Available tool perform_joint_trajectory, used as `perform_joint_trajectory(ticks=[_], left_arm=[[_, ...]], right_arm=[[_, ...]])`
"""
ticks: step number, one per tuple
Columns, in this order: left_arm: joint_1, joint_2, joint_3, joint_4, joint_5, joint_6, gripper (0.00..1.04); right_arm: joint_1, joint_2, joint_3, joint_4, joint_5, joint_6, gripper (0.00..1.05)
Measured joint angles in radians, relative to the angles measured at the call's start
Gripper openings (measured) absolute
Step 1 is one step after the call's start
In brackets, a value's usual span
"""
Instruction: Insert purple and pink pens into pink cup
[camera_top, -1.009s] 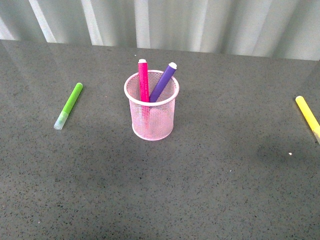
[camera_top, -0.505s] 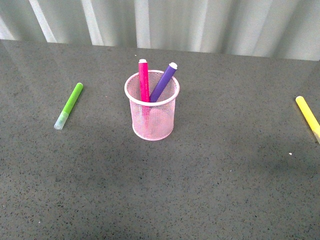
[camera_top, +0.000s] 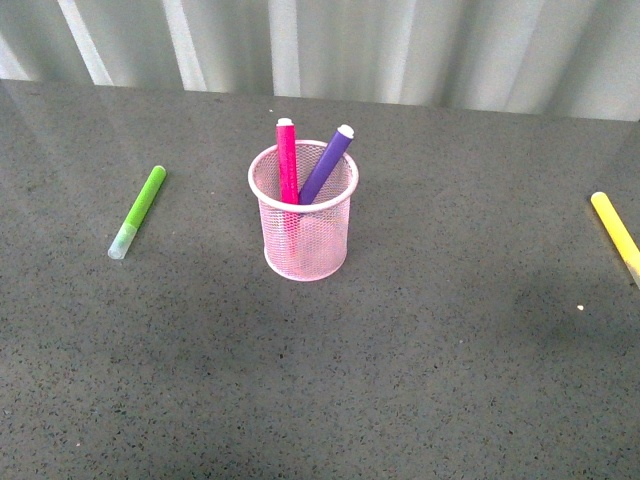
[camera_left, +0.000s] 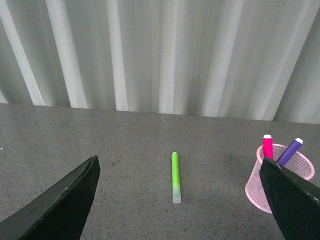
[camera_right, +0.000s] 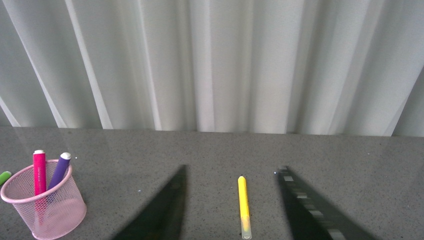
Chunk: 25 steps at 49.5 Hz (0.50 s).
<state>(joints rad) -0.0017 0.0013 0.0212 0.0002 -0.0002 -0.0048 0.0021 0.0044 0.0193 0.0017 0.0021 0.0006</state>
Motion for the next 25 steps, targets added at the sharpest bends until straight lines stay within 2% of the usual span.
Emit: perform_joint_trajectory(ticks=[6,25], left_arm=[[0.0,0.0,0.0,0.0,0.0,0.0,0.98],[0.0,0.0,0.0,0.0,0.0,0.0,0.98]], right_arm=[[0.0,0.0,0.0,0.0,0.0,0.001,0.99],[0.0,0.0,0.0,0.0,0.0,0.001,0.98]])
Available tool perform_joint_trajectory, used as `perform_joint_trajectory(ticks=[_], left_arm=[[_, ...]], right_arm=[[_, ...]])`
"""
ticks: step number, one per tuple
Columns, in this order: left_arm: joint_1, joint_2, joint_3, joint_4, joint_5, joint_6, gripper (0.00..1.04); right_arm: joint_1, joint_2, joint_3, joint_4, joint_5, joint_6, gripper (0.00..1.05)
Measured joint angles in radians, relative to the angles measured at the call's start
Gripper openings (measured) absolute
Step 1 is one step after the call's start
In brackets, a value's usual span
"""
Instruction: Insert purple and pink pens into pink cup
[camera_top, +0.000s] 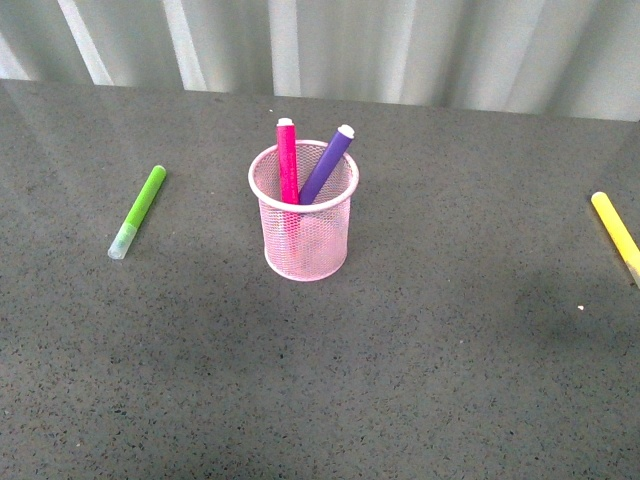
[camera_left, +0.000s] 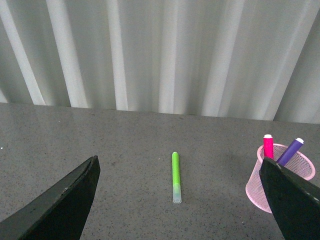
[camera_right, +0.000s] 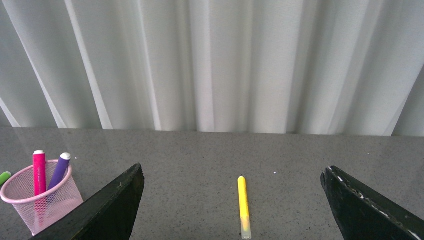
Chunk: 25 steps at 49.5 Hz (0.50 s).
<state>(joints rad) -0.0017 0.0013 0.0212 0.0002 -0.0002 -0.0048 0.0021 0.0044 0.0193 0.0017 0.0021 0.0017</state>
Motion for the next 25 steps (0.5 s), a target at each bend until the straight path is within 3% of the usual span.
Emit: perform_joint_trajectory(ticks=[25], left_arm=[[0.0,0.0,0.0,0.0,0.0,0.0,0.98]], right_arm=[[0.0,0.0,0.0,0.0,0.0,0.0,0.98]])
